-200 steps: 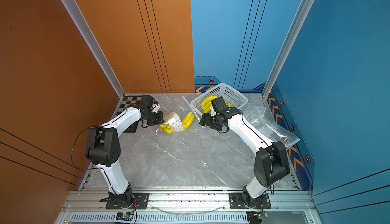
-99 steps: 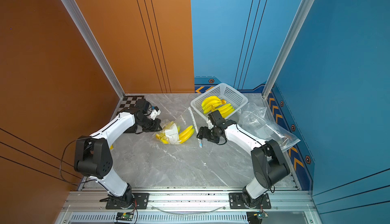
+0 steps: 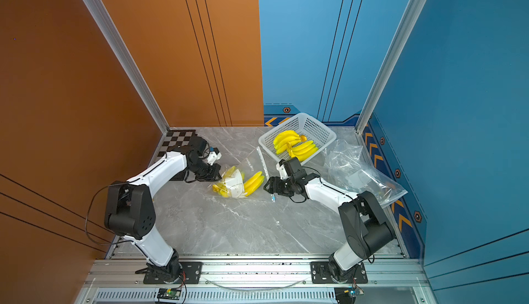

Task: Open the zip-top bag and take out the banana
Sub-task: Pick up the zipper food storage bag at the center of the board.

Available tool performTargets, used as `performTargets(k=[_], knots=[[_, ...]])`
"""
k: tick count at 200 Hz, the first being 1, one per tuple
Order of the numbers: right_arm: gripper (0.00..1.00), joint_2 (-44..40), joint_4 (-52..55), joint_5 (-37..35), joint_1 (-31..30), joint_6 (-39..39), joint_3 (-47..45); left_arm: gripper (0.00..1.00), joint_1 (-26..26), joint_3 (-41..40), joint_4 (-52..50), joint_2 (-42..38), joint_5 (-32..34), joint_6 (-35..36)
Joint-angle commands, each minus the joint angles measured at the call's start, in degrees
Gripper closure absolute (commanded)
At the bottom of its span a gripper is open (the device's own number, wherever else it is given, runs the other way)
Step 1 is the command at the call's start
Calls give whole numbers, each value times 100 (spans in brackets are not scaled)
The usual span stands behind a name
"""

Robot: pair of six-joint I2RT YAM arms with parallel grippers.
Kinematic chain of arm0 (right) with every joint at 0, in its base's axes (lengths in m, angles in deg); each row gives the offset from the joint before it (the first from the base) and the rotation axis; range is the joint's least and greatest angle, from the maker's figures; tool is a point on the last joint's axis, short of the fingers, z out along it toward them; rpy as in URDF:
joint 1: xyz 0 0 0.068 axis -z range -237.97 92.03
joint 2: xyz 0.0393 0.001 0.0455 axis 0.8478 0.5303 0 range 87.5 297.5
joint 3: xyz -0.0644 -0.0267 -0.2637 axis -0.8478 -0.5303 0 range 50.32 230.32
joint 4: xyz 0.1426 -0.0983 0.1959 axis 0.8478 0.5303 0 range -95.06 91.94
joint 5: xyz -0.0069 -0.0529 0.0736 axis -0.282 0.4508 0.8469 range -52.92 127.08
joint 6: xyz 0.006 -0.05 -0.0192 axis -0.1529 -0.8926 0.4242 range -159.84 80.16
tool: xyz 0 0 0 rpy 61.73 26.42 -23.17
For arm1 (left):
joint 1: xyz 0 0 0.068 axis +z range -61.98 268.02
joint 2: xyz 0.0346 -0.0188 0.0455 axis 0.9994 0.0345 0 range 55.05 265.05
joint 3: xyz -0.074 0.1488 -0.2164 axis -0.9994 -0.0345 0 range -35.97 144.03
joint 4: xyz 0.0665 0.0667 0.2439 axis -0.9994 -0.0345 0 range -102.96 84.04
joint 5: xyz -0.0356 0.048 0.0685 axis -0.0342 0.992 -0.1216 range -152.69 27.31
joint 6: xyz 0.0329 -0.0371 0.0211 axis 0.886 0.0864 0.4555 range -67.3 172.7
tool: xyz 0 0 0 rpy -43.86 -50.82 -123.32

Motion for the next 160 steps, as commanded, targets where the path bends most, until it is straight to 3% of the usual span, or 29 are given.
performTargets(k=[1,63,72,100,128,150,160], knots=[[31,280,-404,-117,93,-202,15,100,-61,68,-224,53,91,114],[38,945,-854,176,41,-87,462,100,-70,142,-277,154,204,79],[43,957,-886,193,41,-70,506,100,-71,163,-284,159,198,58],[77,899,-872,220,50,-31,591,100,-71,251,-335,194,223,51],[99,697,-631,224,49,-18,653,100,-50,313,-356,129,318,8],[100,361,-534,121,6,154,544,100,-27,370,-367,14,399,-93],[100,148,-465,38,-9,343,501,83,5,400,-382,-83,435,-158]])
